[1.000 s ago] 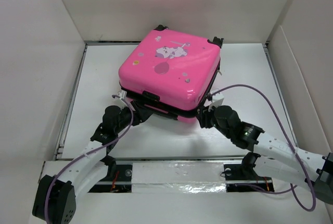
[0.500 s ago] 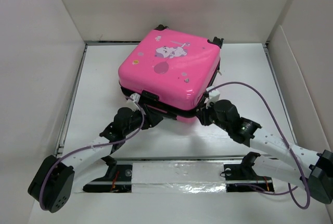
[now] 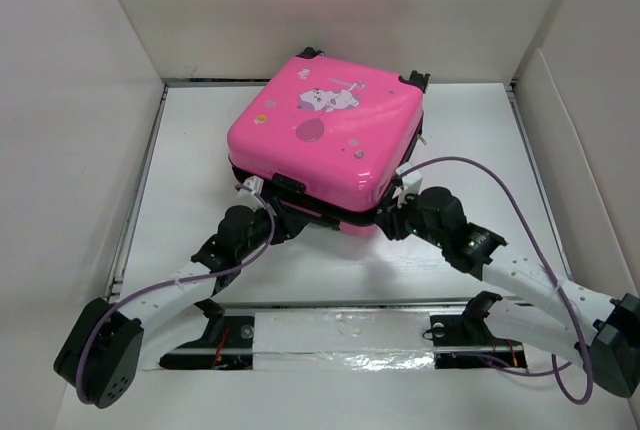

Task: Pack the luggage

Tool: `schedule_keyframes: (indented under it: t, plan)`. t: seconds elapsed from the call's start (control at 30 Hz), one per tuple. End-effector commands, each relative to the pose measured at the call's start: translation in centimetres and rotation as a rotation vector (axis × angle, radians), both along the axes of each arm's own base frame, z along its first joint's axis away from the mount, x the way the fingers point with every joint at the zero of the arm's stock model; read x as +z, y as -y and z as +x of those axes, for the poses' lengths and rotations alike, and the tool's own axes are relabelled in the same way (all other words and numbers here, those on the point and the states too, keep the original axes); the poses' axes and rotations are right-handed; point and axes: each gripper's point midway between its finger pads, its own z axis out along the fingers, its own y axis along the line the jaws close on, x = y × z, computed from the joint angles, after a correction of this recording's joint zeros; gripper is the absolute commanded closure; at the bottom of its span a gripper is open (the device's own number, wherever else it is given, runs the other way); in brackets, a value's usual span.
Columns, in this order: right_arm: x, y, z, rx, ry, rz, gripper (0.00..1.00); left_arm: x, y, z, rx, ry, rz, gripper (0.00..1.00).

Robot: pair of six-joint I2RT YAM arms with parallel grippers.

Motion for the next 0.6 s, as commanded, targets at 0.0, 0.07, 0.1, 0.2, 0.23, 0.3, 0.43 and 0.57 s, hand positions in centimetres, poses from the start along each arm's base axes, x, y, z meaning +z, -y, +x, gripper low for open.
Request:
schedule_keyframes:
  t: [0.0, 0.07, 0.1, 0.2, 0.23, 0.3, 0.43, 0.57]
  plan:
    - [0.7, -0.3, 0.2, 0.043, 0.031, 0.006, 0.56, 2.3, 0.7, 1.1, -0.001, 0.067, -0.042, 0.53]
    - [0.5, -0.4, 0.2, 0.047, 0.027, 0.001, 0.55, 2.3, 0.8, 1.1, -0.002, 0.068, -0.045, 0.53]
    - [0.3, -0.4, 0.3, 0.046, 0.022, -0.006, 0.56, 2.3, 0.8, 1.1, -0.002, 0.071, -0.046, 0.53]
    - [-0.2, 0.0, 0.6, 0.026, 0.0, -0.029, 0.6, 2.5, 0.9, 1.3, -0.005, 0.073, -0.043, 0.53]
    - [-0.3, 0.2, 0.9, 0.015, -0.001, -0.03, 0.61, 2.5, 0.9, 1.3, -0.005, 0.075, -0.044, 0.53]
    - [-0.2, 0.1, 1.0, 0.018, 0.0, -0.031, 0.61, 2.5, 0.9, 1.2, -0.004, 0.081, -0.051, 0.53]
    - [-0.8, 0.3, 1.5, 0.003, -0.009, -0.047, 0.61, 2.7, 1.1, 1.3, -0.008, 0.085, -0.054, 0.53]
    - [-2.0, 0.4, 1.4, 0.005, -0.049, -0.08, 0.61, 2.8, 1.3, 1.4, -0.015, 0.091, -0.064, 0.56]
